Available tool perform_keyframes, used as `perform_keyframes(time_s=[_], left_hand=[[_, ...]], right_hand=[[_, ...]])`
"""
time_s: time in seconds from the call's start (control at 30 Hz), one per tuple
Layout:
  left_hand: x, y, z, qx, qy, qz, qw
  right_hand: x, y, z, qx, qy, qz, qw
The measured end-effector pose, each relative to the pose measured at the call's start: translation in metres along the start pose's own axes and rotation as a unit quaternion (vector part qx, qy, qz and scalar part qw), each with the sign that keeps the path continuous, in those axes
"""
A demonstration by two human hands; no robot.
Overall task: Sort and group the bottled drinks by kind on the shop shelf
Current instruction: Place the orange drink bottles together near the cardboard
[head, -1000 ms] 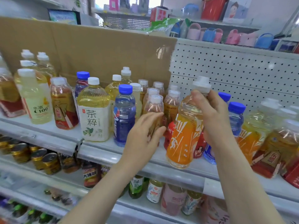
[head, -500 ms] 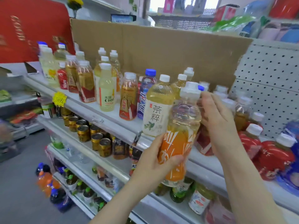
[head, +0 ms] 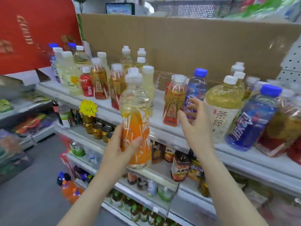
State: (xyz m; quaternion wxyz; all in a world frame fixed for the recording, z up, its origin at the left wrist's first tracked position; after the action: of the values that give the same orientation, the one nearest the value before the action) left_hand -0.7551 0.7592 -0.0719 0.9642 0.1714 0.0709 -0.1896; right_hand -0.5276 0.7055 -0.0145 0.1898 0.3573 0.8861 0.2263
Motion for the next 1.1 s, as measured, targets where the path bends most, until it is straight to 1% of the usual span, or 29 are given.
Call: perform_keyframes(time_s=[0.07, 0.17, 0.27, 0.33, 0.4, 0.47, 0.6, 0.67, 0.73, 0.83, 0.9, 1.0, 1.1], left_hand=[[-0.014, 0.009, -0.006, -0.004, -0.007, 0.004, 1.0], [-0.025, 0.022, -0.012, -0.008, -0.011, 0.003, 1.0], [-0.026, 0.032, -0.016, -0.001, 0.002, -0.003, 1.0], [-0.024, 0.038, -0.017, 0.0, 0.006, -0.01, 1.0], [-0.022, 0.043, -0.018, 0.003, 0.001, -0.018, 1.0], [-0.019, 0.047, -0.018, 0.006, -0.004, -0.016, 1.0], [-0.015, 0.052, -0.02, 0.002, -0.012, -0.018, 1.0], [-0.013, 0.05, -0.017, 0.002, -0.015, -0.027, 1.0], [-0.009, 0.048, -0.01, 0.008, -0.022, -0.037, 0.999], [-0.002, 0.044, 0.003, 0.02, -0.033, -0.06, 0.997], [0.008, 0.039, 0.011, 0.028, -0.043, -0.08, 0.995], [0.027, 0.03, 0.02, 0.039, -0.064, -0.101, 0.992], [0.059, 0.017, 0.027, 0.042, -0.084, -0.127, 0.987]], right_hand=[[0.009, 0.012, 0.004, 0.002, -0.089, 0.029, 0.996], [0.021, 0.041, -0.002, -0.015, -0.221, 0.067, 0.973], [0.038, 0.07, -0.003, -0.001, -0.322, 0.063, 0.945], [0.048, 0.079, -0.001, 0.016, -0.356, 0.06, 0.933], [0.054, 0.079, -0.001, 0.002, -0.356, 0.083, 0.931], [0.056, 0.074, 0.001, -0.019, -0.332, 0.102, 0.938], [0.058, 0.064, 0.004, 0.0, -0.229, 0.067, 0.971], [0.054, 0.053, -0.004, -0.016, -0.207, 0.061, 0.976], [0.043, 0.039, -0.022, -0.036, -0.183, 0.076, 0.979], [0.01, 0.015, -0.051, -0.041, -0.15, 0.122, 0.98], [-0.019, -0.005, -0.063, -0.018, -0.127, 0.138, 0.982], [-0.063, -0.04, -0.063, 0.024, -0.107, 0.17, 0.979], [-0.106, -0.078, -0.056, 0.046, -0.122, 0.218, 0.967]])
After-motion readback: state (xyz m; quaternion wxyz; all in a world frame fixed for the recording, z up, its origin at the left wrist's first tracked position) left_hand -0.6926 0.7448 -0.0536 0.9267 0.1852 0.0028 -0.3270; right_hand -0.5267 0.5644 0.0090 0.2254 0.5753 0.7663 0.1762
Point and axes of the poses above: each hand's wrist, its own y-axis towards the middle knuckle, its own x-axis out of the palm, z = x × y, the point moved 6 cm from there along y, towards the middle knuckle, and after that the axes turned 10 degrees about y, right-handed, at the moved point
